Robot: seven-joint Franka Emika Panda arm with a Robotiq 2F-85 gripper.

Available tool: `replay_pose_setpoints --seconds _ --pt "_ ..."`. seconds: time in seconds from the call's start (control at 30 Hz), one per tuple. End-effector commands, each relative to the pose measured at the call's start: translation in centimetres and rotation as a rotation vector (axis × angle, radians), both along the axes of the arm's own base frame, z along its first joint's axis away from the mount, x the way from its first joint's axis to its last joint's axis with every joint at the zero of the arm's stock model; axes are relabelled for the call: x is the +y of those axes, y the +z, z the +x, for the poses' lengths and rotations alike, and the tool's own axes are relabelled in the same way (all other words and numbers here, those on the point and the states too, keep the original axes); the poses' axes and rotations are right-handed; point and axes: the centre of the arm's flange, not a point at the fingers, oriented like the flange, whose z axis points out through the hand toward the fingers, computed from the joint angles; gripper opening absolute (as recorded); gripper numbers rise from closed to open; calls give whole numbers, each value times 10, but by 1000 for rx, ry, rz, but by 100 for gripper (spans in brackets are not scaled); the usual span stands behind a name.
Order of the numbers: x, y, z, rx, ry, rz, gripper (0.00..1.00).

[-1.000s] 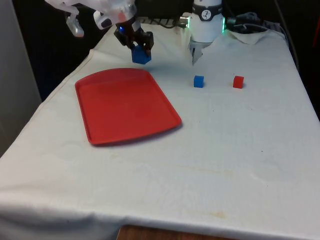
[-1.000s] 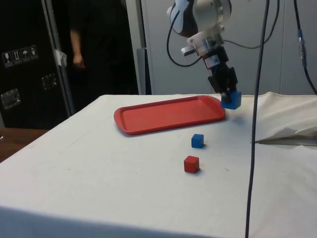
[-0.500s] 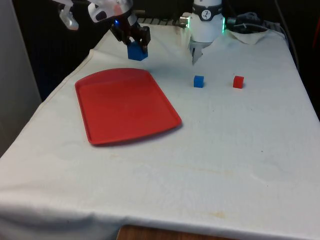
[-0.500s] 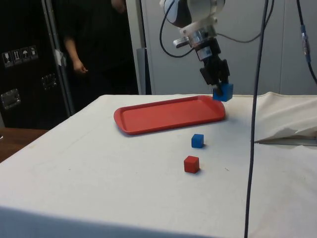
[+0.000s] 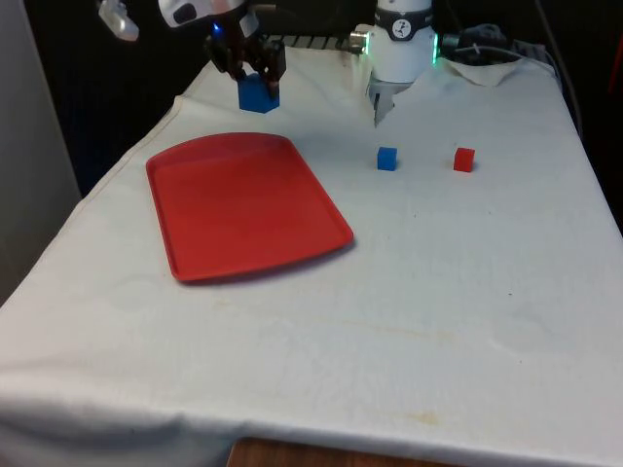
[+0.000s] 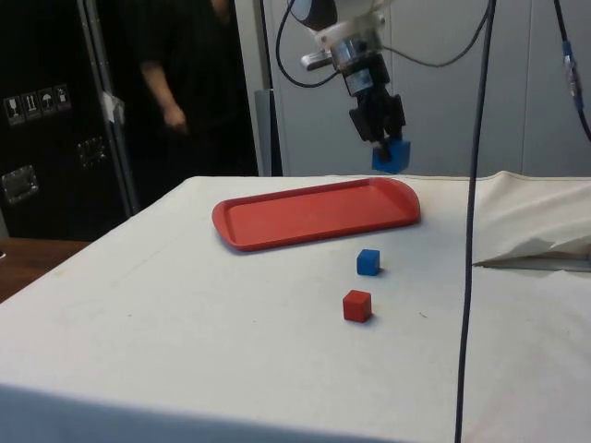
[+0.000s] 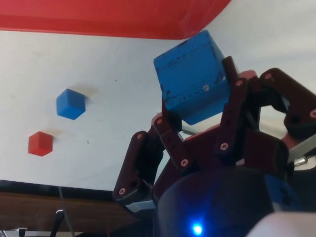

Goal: Pick up the largest block and place it onto the tray.

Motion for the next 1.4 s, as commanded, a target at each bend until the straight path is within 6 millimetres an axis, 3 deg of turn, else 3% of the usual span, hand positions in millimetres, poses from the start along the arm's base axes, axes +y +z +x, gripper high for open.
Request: replay_pose_setpoints --seconds 0.0,0.77,1.37 --pt "3 4 4 -8 -4 -6 1" --pt "30 16 40 -98 12 -15 1" --pt "44 25 55 -185 34 -17 1"
